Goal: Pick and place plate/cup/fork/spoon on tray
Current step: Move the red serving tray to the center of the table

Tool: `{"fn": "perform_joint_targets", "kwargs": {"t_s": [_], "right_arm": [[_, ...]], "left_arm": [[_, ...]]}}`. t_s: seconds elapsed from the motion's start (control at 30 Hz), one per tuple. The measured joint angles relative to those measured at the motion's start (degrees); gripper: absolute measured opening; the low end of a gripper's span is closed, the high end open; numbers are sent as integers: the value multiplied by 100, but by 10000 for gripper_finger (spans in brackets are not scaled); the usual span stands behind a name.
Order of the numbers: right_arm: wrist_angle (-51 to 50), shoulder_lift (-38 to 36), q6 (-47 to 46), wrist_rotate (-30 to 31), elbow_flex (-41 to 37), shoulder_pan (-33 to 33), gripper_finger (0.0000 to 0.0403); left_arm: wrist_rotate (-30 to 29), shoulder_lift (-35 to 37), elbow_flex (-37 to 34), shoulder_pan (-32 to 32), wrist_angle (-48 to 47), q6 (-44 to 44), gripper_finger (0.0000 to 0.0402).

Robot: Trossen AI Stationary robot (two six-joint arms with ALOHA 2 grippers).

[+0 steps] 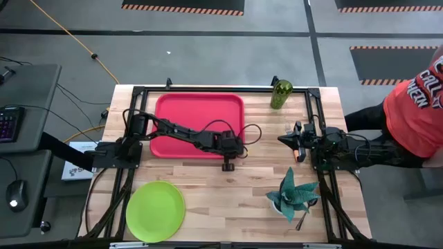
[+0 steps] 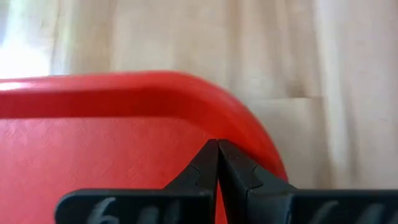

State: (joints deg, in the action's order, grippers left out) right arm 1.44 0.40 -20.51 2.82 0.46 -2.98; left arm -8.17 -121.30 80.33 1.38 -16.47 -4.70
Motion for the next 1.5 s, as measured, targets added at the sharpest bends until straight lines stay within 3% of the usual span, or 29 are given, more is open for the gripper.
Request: {"fn": "perform_joint_targets", "kwargs": {"t_s": [0.33,0.5,0.73,0.87,1.1,1.3,1.5], "right_arm": [[-1,-2,0,1,0,0,0],[1,0,0,-1,1,0,0],[-1,-8,0,0,0,1,0],[-1,-2,0,1,1,2,0],[-1,0,0,1,-1,0,0],[1,13,0,1,-1,2,0],[-1,50,0,-1,0,1,0]], "left_arm": [[462,-100,31,261,1642,211,0],[765,-57,389,300,1365,43,0],[-572,450,482,248,-128,-259,0],[-775,310,209,96,-125,-67,0],[-271,7,-6,-34,676,148,0],[-60,-327,-13,111,1043,273,0],[454,-740,79,307,2033,567,0]]}}
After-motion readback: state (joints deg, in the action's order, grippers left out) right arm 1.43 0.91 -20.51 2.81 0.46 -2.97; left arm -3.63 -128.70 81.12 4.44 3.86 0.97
